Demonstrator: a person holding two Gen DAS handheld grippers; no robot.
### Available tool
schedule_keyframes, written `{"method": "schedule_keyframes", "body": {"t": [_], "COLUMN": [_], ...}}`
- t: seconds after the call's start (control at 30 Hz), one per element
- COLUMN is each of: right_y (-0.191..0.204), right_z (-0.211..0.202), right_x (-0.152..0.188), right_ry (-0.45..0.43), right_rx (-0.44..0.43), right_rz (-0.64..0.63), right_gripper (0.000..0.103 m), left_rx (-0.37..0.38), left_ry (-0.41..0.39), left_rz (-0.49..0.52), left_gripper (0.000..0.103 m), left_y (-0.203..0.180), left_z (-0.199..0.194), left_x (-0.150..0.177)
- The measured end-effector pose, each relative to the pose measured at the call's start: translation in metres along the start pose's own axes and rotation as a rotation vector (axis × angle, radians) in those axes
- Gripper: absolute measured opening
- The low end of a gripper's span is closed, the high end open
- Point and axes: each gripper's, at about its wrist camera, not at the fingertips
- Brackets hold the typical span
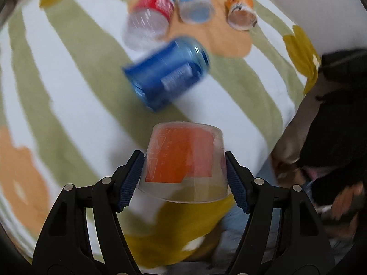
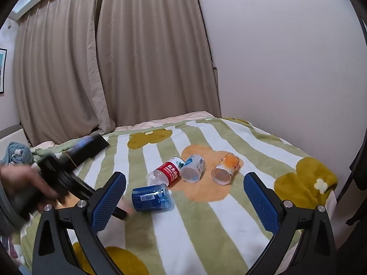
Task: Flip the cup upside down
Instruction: 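Lift and turn the cup with the left gripper, set it down, open, then grasp the orange-lined cup with the right gripper while the left gripper pulls back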
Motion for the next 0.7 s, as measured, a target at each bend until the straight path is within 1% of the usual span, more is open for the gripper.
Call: {"method": "schedule_keyframes", "body": {"t": [0.07, 0.2, 0.3, 0.33, 0.37, 0.4, 0.5, 0.6, 0.63, 0.7], "right_y": [-0.002, -0.010, -0.015, -0.016, -0.017, -0.018, -0.018, -0.019, -0.020, -0.020], "right_z": [-0.005, -0.014, -0.020, -0.022, -0.023, -0.024, -0.024, -0.023, -0.023, -0.019], "right_x": [0.001, 0.001, 0.001, 0.001, 0.001, 0.002, 0.001, 0.001, 0.000, -0.006], "right_ry": [0.005, 0.011, 0.013, 0.014, 0.015, 0.018, 0.020, 0.023, 0.025, 0.035], "right_rx": [0.005, 0.017, 0.029, 0.031, 0.034, 0.035, 0.034, 0.030, 0.020, -0.005], "right_rz": [-0.006, -0.010, -0.007, -0.004, -0.002, -0.002, -0.003, 0.003, 0.009, 0.012], "right_gripper": [0.103, 0.103, 0.103, 0.103, 0.103, 0.103, 0.103, 0.103, 0.103, 0.103], "left_rx": [0.009, -0.062, -0.088, -0.095, -0.105, -0.113, -0.119, -0.126, -0.127, -0.135], "left_ry": [-0.002, -0.013, -0.029, -0.028, -0.025, -0.021, -0.037, -0.060, -0.075, -0.130], "left_rz": [-0.041, -0.049, -0.057, -0.060, -0.058, -0.055, -0.044, -0.040, -0.038, -0.029], "left_gripper": [0.068, 0.069, 0.075, 0.082, 0.093, 0.097, 0.098, 0.098, 0.098, 0.098], "left_y": [-0.006, -0.014, -0.014, -0.015, -0.016, -0.017, -0.018, -0.021, -0.022, -0.024], "left_z": [0.014, 0.031, 0.036, 0.038, 0.041, 0.042, 0.037, 0.024, 0.018, -0.003], "left_x": [0.008, 0.010, 0.009, 0.008, 0.008, 0.008, 0.010, 0.011, 0.010, 0.010]}}
Point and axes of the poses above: each gripper's, at about its wrist camera, not at the fingertips, and z roughly the way its jaws point, y to its left, x to its underside, and after that the axes turned 15 degrees about -y, right-handed
